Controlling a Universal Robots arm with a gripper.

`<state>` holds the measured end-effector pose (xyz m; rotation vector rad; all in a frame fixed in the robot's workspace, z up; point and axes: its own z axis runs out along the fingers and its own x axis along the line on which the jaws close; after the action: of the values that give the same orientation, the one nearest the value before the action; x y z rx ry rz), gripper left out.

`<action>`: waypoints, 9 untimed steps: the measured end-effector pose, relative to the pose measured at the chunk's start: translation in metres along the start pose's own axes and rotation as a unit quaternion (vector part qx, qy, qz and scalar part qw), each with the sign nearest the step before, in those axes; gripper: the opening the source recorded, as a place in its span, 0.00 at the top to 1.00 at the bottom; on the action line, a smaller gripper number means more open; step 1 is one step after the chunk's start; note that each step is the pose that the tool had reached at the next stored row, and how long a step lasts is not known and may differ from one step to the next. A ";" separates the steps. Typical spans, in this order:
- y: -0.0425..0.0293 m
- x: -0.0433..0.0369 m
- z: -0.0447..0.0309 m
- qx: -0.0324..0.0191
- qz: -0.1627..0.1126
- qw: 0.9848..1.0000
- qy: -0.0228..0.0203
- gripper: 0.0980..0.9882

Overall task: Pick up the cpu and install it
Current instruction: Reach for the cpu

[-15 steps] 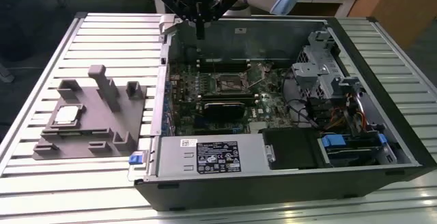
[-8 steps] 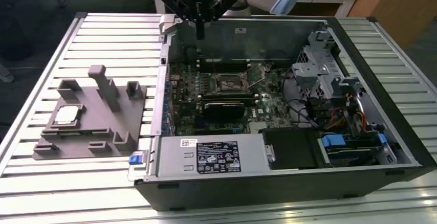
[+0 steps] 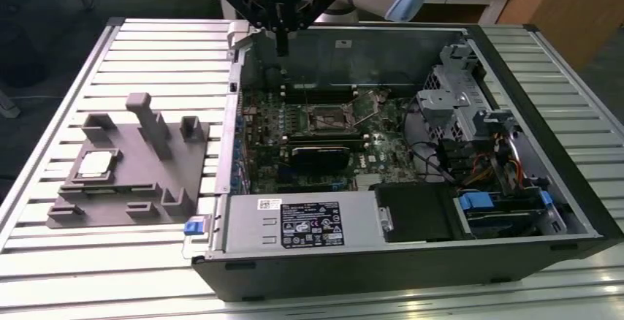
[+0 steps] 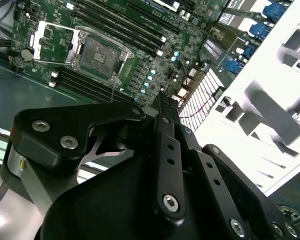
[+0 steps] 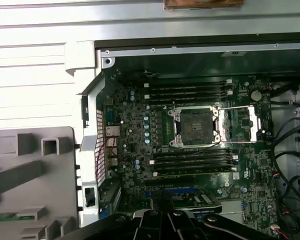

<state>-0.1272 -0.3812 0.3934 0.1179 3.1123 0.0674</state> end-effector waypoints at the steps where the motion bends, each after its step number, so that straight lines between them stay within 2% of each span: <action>1: -0.0001 0.0010 0.0000 0.000 0.000 1.000 0.000 0.99; 9: -0.0006 0.0086 -0.0002 0.000 0.000 1.000 0.000 0.99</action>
<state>-0.1359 -0.3812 0.3933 0.1180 3.1121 0.0675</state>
